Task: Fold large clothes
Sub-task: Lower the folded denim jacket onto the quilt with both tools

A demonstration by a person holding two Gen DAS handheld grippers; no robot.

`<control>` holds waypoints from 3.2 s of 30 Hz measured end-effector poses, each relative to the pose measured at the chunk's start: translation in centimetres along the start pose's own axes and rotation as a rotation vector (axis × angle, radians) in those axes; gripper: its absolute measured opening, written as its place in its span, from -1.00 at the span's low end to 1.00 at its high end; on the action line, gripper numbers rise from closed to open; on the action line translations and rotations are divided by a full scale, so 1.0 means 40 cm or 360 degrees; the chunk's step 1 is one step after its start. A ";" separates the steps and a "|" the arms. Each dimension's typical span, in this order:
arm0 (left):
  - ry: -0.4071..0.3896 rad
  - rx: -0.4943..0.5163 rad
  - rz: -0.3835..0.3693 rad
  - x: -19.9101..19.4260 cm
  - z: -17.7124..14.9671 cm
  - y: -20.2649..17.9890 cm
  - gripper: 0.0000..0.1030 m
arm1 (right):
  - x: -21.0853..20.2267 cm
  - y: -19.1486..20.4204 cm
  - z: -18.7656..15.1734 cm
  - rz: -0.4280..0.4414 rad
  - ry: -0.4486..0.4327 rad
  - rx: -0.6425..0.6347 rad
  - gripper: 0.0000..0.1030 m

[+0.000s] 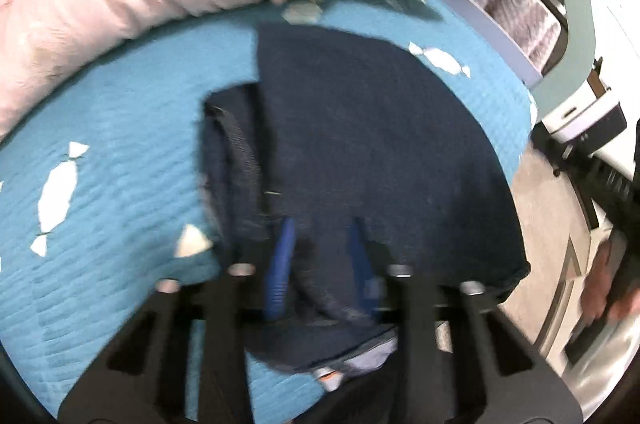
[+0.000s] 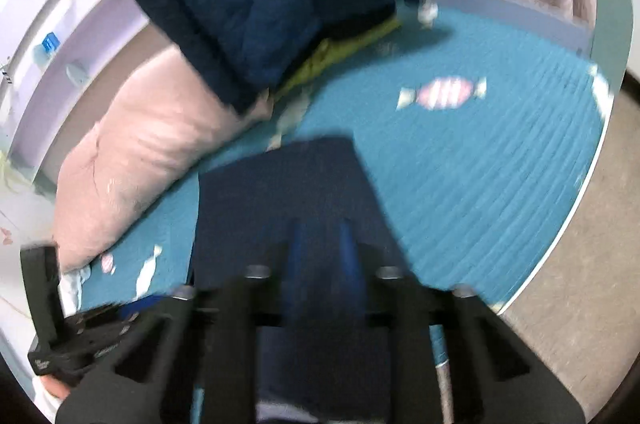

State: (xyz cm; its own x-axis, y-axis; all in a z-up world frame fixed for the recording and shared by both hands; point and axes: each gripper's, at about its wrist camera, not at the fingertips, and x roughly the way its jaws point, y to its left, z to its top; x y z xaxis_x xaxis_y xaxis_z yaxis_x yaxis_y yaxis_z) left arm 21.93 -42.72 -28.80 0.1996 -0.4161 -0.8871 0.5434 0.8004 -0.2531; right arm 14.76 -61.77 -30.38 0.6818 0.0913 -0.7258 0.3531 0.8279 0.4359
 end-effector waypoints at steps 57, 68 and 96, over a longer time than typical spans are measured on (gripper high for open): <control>-0.0597 -0.0191 -0.0007 0.103 0.124 0.126 -0.93 | 0.112 0.043 0.050 0.0184 -0.0268 -0.0133 -0.89; -0.0543 -0.0228 0.0016 0.236 0.196 0.134 -0.94 | 0.338 0.099 0.093 0.0169 -0.0054 -0.0352 -1.00; -0.0308 0.0079 -0.0066 0.111 -0.029 0.001 -0.93 | 0.080 0.126 -0.145 0.0026 0.0079 -0.0408 -0.89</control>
State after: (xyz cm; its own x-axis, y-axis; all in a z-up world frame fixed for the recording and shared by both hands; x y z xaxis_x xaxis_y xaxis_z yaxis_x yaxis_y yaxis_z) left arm 21.88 -44.03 -33.21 0.3267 -0.5273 -0.7844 0.5929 0.7606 -0.2644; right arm 15.00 -54.10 -33.60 0.6514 0.1278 -0.7479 0.1639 0.9388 0.3031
